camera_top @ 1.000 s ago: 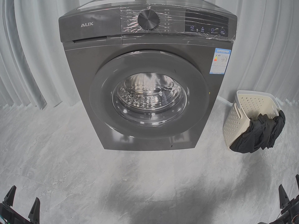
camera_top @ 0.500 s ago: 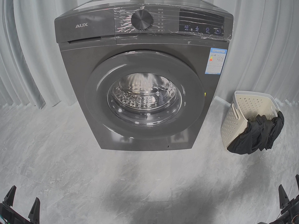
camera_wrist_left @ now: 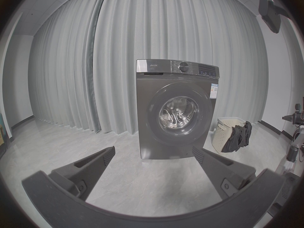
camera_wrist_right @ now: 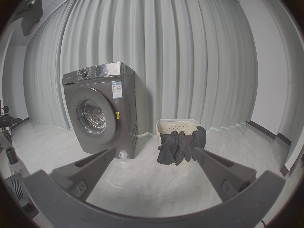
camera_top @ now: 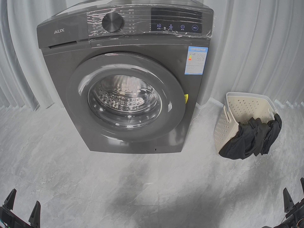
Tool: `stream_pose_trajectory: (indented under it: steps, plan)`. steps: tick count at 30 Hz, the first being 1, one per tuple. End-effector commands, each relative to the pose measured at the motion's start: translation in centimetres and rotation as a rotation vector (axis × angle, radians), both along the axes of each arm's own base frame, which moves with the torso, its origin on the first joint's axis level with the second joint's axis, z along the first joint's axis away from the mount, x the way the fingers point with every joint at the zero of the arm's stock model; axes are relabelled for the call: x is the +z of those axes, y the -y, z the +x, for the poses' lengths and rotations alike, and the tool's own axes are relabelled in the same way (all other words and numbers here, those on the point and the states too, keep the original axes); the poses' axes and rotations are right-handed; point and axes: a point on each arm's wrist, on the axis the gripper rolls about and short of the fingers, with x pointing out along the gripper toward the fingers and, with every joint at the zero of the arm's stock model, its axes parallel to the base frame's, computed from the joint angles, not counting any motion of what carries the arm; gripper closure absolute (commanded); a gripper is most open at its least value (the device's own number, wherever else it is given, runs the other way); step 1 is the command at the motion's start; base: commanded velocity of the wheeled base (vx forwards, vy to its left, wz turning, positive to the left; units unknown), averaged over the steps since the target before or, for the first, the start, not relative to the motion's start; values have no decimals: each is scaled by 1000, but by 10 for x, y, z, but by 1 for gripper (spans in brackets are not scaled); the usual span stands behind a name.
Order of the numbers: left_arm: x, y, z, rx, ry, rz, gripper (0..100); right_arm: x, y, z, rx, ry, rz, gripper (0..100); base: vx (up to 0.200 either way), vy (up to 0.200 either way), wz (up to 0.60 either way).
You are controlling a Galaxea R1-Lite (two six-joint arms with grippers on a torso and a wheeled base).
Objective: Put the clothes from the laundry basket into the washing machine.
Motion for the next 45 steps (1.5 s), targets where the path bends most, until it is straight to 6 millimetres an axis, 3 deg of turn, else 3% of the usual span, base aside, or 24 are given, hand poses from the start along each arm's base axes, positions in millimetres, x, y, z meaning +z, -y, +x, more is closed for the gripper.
stream_pose_trajectory:
  steps: [1, 45]
  plan:
    - [-5, 0, 0, 0, -1, -1, 0, -5, 0, 0, 1, 0, 0, 0, 0, -200, 0]
    - [-5, 0, 0, 0, -1, 1, 0, -5, 0, 0, 1, 0, 0, 0, 0, -200, 0]
